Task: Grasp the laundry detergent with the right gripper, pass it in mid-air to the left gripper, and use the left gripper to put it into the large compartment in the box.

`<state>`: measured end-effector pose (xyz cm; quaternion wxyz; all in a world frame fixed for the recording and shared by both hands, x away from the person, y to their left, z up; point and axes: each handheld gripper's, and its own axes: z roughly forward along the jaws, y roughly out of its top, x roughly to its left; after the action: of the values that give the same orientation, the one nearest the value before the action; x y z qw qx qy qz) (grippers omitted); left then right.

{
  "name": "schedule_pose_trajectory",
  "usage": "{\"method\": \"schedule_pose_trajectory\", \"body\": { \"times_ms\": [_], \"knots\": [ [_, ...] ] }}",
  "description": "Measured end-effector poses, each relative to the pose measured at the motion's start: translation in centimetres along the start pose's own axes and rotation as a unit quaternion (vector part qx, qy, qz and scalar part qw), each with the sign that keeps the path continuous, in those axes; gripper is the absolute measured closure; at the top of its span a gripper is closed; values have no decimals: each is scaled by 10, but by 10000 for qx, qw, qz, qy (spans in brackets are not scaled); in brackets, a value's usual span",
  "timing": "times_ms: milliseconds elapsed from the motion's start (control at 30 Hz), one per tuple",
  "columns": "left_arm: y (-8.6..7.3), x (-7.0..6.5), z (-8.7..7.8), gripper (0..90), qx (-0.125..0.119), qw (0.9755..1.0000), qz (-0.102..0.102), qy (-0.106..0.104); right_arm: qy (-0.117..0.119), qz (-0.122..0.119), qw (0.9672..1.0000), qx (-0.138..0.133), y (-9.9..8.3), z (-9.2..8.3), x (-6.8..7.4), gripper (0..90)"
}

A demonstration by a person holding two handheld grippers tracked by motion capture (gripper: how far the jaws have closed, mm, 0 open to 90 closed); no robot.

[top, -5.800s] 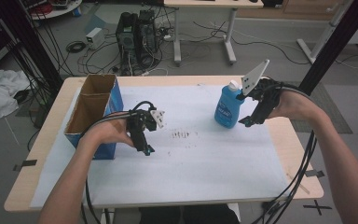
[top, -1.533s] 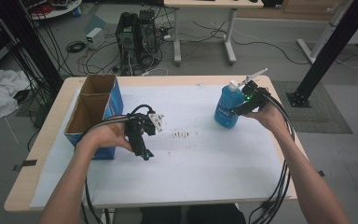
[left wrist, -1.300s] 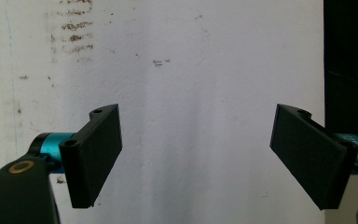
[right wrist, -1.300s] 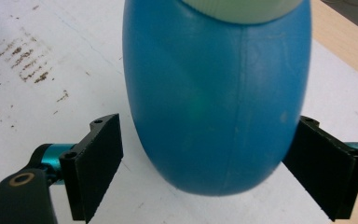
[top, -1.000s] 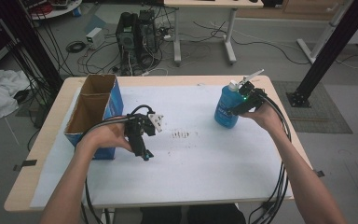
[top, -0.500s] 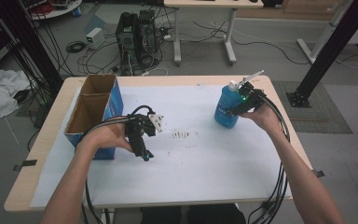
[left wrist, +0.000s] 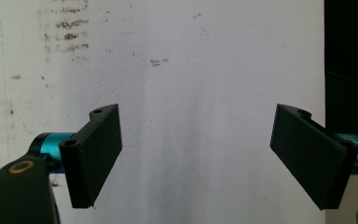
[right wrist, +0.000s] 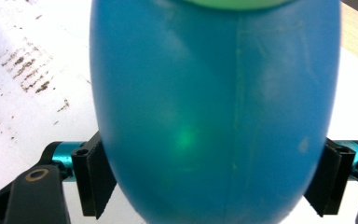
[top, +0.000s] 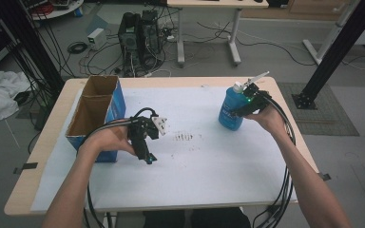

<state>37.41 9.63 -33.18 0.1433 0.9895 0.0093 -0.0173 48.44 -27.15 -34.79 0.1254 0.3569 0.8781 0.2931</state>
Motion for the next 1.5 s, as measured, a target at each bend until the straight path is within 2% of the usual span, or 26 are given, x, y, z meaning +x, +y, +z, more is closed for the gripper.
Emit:
{"method": "schedule_pose_trajectory", "body": {
  "times_ms": [100, 433, 500, 667, 867, 933, 1033, 1233, 1400, 1500],
  "knots": [
    [0, 0, 0, 167, -26, 10000, -10, -6, -8, 1, 10000, 2, 0, 0, 0, 226],
    [0, -1, 0, 167, -30, 10000, -4, -1, 45, 108, 9999, 17, 0, 2, 0, 241],
    [0, -1, 0, 167, -73, 10000, 4, -12, 125, 107, 9999, -48, 1, 2, -1, 250],
    [0, -1, 1, 167, -55, 10000, -17, -13, 140, 135, 9998, -92, 1, 1, 0, 271],
    [0, -1, 0, 167, -48, 10000, -8, -13, 146, 123, 9998, -88, 1, 2, -1, 308],
    [0, -1, 1, 167, -55, 10000, -22, -12, 150, 39, 9998, -125, 1, 2, -1, 312],
    [-1, -1, 1, 167, -69, 10000, -24, -15, 127, 139, 9998, -114, 1, 2, 0, 313],
    [0, -1, 1, 167, -79, 10000, -37, -17, 127, 68, 9998, -157, 2, 4, 0, 333],
    [0, -1, 1, 167, -37, 10000, 6, -22, 93, 115, 9998, -139, 2, 4, 2, 352],
    [0, -1, 1, 167, -44, 10000, 14, -11, 163, 73, 9997, -169, 2, 6, 1, 368]
  ]
}}
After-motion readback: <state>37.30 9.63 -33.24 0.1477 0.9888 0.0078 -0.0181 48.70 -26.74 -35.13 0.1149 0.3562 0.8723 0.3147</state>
